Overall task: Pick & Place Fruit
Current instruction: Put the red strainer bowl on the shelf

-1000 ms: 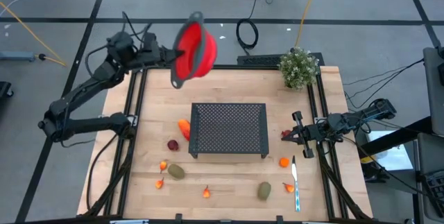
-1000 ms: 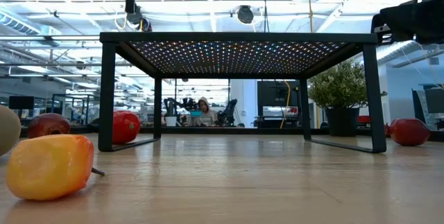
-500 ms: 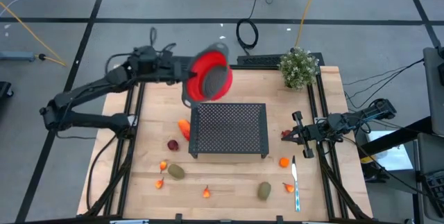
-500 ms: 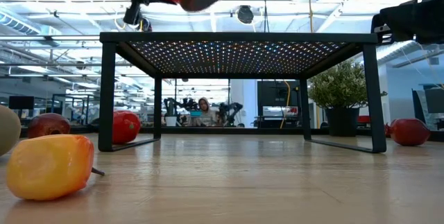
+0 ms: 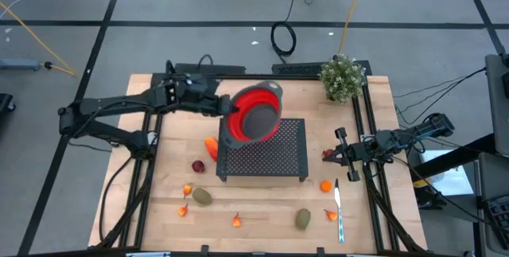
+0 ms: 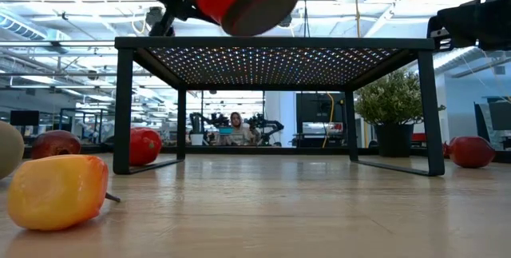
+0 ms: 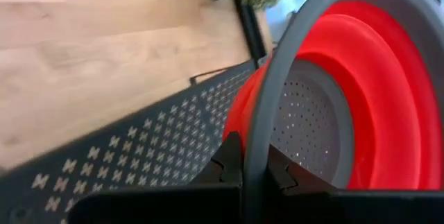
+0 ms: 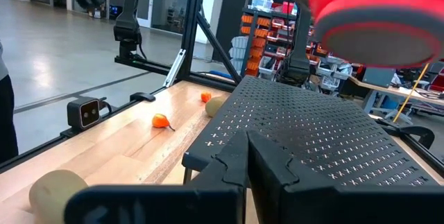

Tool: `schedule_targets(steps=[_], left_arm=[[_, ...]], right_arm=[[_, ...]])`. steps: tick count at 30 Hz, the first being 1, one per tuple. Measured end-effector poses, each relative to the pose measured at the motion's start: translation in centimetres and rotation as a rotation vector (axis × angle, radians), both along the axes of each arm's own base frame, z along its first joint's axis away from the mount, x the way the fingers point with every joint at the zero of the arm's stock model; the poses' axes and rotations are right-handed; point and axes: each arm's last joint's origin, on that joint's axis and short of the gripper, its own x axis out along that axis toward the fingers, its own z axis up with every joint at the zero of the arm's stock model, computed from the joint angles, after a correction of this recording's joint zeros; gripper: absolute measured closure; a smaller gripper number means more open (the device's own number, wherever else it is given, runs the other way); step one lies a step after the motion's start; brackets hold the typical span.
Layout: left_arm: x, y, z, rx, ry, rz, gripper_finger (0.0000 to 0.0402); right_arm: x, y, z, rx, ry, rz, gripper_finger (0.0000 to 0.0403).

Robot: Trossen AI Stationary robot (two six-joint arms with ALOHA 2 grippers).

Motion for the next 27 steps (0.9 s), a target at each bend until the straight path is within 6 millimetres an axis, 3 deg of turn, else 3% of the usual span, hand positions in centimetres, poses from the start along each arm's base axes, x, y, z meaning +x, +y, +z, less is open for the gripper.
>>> schedule_targets(steps=[14, 20, 27], left_arm=[[0.1, -3.6, -0.7, 0.002, 0.134, 0.08, 0.0401], [-0.4, -4.3, 2.6, 0.068, 0.351, 0.113, 0.0401], [1.1, -4.4, 6.1, 0.145, 0.462, 0.056, 0.0401]], right_arm=[[0.0, 0.0, 0.0, 0.0, 0.0, 0.0, 0.0403], [0.0, 0.0, 0.0, 0.0, 0.0, 0.0, 0.0403], [0.0, 0.0, 0.0, 0.0, 0.0, 0.001, 0.0403]])
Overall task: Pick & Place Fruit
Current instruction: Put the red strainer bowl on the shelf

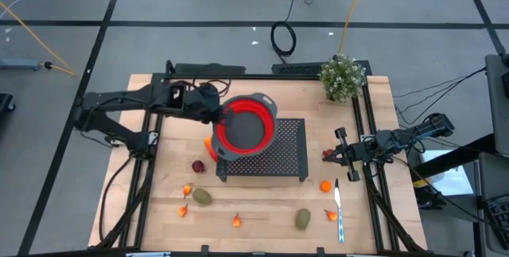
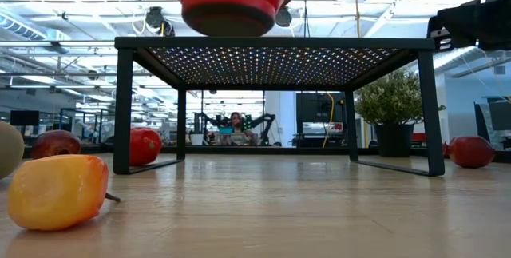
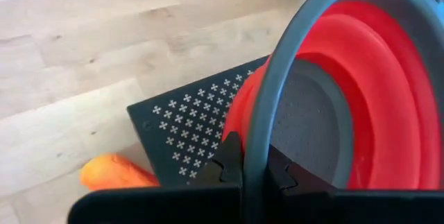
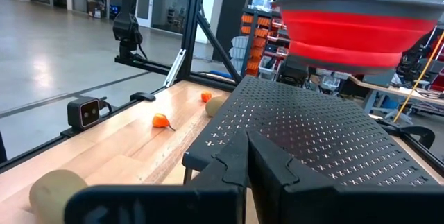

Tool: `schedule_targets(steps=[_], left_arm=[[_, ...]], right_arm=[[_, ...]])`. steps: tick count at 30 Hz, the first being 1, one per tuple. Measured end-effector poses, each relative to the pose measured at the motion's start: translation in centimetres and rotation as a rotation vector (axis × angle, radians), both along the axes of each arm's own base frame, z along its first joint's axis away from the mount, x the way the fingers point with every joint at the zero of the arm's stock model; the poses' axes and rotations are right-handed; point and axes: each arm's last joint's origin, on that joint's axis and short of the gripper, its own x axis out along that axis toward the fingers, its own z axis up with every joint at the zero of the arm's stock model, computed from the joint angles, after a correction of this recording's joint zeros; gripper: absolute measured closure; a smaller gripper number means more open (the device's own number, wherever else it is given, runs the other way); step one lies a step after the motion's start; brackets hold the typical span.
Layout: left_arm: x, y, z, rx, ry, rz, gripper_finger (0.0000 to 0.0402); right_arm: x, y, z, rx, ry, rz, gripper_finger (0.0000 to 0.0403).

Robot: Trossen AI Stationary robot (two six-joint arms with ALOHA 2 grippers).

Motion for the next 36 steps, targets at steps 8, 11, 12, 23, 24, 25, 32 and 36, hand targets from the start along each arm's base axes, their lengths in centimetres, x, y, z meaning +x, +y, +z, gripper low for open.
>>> schedule_targets(steps=[8, 11, 12, 23, 24, 25, 32, 36], left_arm=[[1.5, -0.2, -0.8, -0.002, 0.082, -0.185, 0.0402], [1.4, -0.2, -0.7, 0.037, 0.092, -0.246, 0.0402], [1.4, -0.2, -0.6, 0.05, 0.093, -0.26, 0.0402], [1.2, 1.5, -1.1, 0.076, 0.103, -0.344, 0.0401], [1.2, 1.7, -1.0, 0.072, 0.091, -0.351, 0.0401], [1.1, 1.9, -1.0, 0.071, 0.078, -0.362, 0.0401], [1.1, 2.7, -3.2, 0.011, 0.031, -0.381, 0.0401], [0.7, 2.6, -3.4, 0.004, -0.023, -0.381, 0.0402]], right_arm=[[0.0, 0.0, 0.0, 0.0, 0.0, 0.002, 0.0403], [0.0, 0.0, 0.0, 0.0, 0.0, 0.002, 0.0403], [0.0, 0.0, 0.0, 0.0, 0.0, 0.002, 0.0403], [0.0, 0.0, 0.0, 0.0, 0.0, 0.002, 0.0403], [0.0, 0.0, 0.0, 0.0, 0.0, 0.002, 0.0403], [0.0, 0.0, 0.0, 0.0, 0.0, 0.002, 0.0403], [0.0, 0.0, 0.0, 0.0, 0.0, 0.002, 0.0403], [0.0, 0.0, 0.0, 0.0, 0.0, 0.002, 0.0403]])
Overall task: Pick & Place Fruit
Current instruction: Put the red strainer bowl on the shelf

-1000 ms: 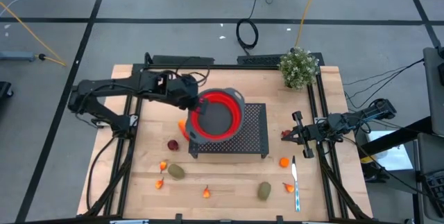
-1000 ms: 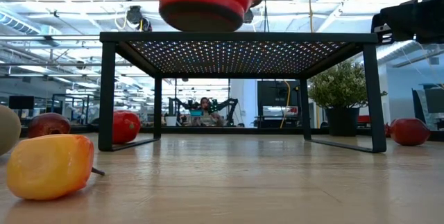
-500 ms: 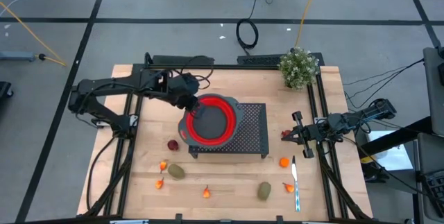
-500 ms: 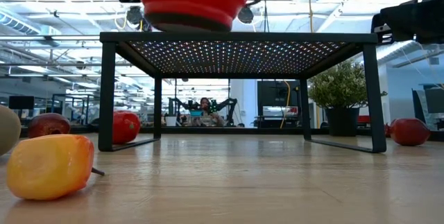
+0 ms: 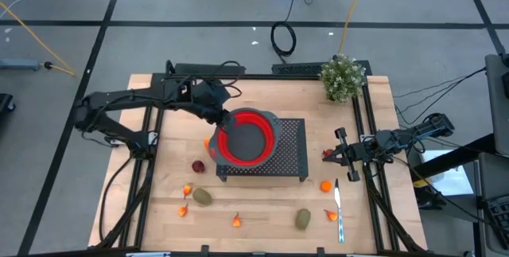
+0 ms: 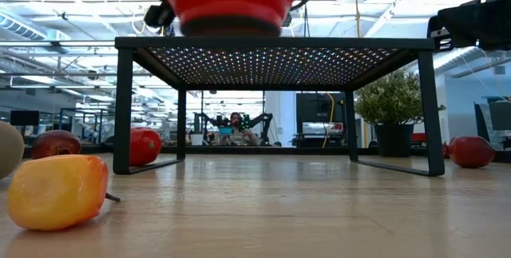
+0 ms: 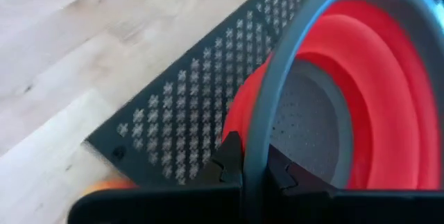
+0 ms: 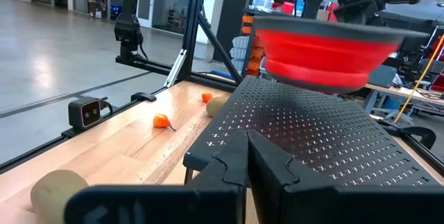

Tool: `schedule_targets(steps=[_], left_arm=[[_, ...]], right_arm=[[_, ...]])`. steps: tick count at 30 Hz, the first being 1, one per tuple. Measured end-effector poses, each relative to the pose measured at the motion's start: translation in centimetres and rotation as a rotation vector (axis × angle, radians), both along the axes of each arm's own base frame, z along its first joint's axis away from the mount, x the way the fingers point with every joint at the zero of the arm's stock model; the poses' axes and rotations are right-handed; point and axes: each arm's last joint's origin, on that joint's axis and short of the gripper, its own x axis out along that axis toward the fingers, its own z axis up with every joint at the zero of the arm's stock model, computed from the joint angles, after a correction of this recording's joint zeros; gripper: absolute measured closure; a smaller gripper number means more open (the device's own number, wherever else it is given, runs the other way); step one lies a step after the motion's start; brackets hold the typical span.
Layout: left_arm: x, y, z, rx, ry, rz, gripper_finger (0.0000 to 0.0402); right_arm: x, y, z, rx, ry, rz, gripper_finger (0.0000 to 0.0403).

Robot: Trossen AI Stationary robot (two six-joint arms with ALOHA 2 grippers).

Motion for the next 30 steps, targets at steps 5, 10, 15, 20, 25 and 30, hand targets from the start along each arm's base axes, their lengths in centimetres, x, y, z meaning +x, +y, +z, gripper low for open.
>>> schedule_targets(steps=[5, 10, 15, 20, 25, 30], left_arm=[[-0.7, -0.1, -0.5, 0.012, 0.028, 0.016, 0.0401], [-1.0, -0.1, -1.1, -0.01, 0.039, 0.035, 0.0401], [-1.1, -0.1, -1.2, -0.009, 0.044, 0.033, 0.0401], [-1.0, -0.1, -1.2, -0.007, 0.04, 0.031, 0.0401], [-1.0, -0.1, -1.2, -0.001, 0.039, 0.036, 0.0401], [-0.9, -0.1, -1.2, -0.01, 0.038, 0.048, 0.0401]], right_arm=[[0.0, 0.0, 0.0, 0.0, 0.0, 0.0, 0.0403], [0.0, 0.0, 0.0, 0.0, 0.0, 0.0, 0.0403], [0.0, 0.0, 0.0, 0.0, 0.0, 0.0, 0.0403], [0.0, 0.0, 0.0, 0.0, 0.0, 0.0, 0.0403], [0.0, 0.0, 0.0, 0.0, 0.0, 0.0, 0.0403], [0.0, 0.0, 0.0, 0.0, 0.0, 0.0, 0.0403]])
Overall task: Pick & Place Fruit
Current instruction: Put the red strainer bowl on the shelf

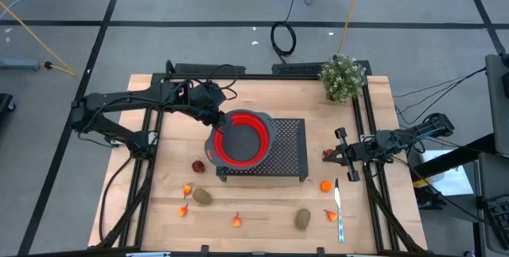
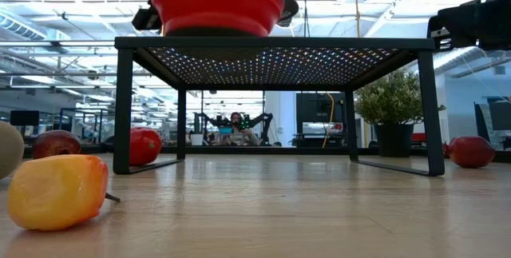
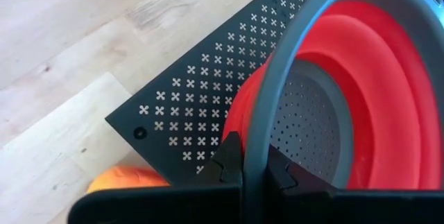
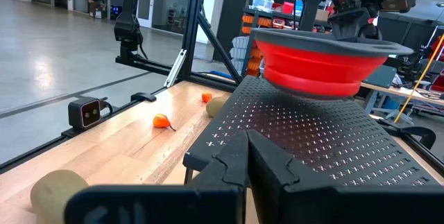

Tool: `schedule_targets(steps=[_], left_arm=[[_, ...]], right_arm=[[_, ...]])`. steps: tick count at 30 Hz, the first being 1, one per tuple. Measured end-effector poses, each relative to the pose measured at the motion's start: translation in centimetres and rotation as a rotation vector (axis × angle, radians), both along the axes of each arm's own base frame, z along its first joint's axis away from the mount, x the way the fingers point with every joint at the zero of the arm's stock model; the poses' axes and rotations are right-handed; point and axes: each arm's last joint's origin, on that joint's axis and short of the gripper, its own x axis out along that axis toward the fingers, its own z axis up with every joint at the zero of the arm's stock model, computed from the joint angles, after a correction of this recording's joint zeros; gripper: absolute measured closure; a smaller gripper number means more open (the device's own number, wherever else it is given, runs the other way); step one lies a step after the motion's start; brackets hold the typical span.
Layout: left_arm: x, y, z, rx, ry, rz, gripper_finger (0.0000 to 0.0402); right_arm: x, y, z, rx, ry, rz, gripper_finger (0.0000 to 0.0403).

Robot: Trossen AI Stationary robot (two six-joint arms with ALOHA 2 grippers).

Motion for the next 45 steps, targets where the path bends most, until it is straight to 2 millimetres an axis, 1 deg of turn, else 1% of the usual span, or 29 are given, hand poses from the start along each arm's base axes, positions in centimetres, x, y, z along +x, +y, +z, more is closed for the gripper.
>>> schedule_targets(steps=[7, 10, 18, 36, 45], left_arm=[[0.5, -0.3, -0.3, -0.014, 0.001, 0.006, 0.0401], [0.5, -0.3, -0.6, -0.006, 0.038, 0.017, 0.0401], [1.3, -0.2, -0.9, -0.025, 0.012, 0.012, 0.0401], [1.3, -0.7, -0.9, -0.016, 0.015, -0.002, 0.0399], [1.3, -0.7, -0.9, 0.0, 0.015, 0.009, 0.0378]], right_arm=[[0.0, 0.0, 0.0, 0.0, 0.0, 0.0, 0.0403], [0.0, 0.0, 0.0, 0.0, 0.0, 0.0, 0.0403], [0.0, 0.0, 0.0, 0.0, 0.0, 0.0, 0.0403], [0.0, 0.0, 0.0, 0.0, 0.0, 0.0, 0.0403], [0.0, 0.0, 0.0, 0.0, 0.0, 0.0, 0.0403]])
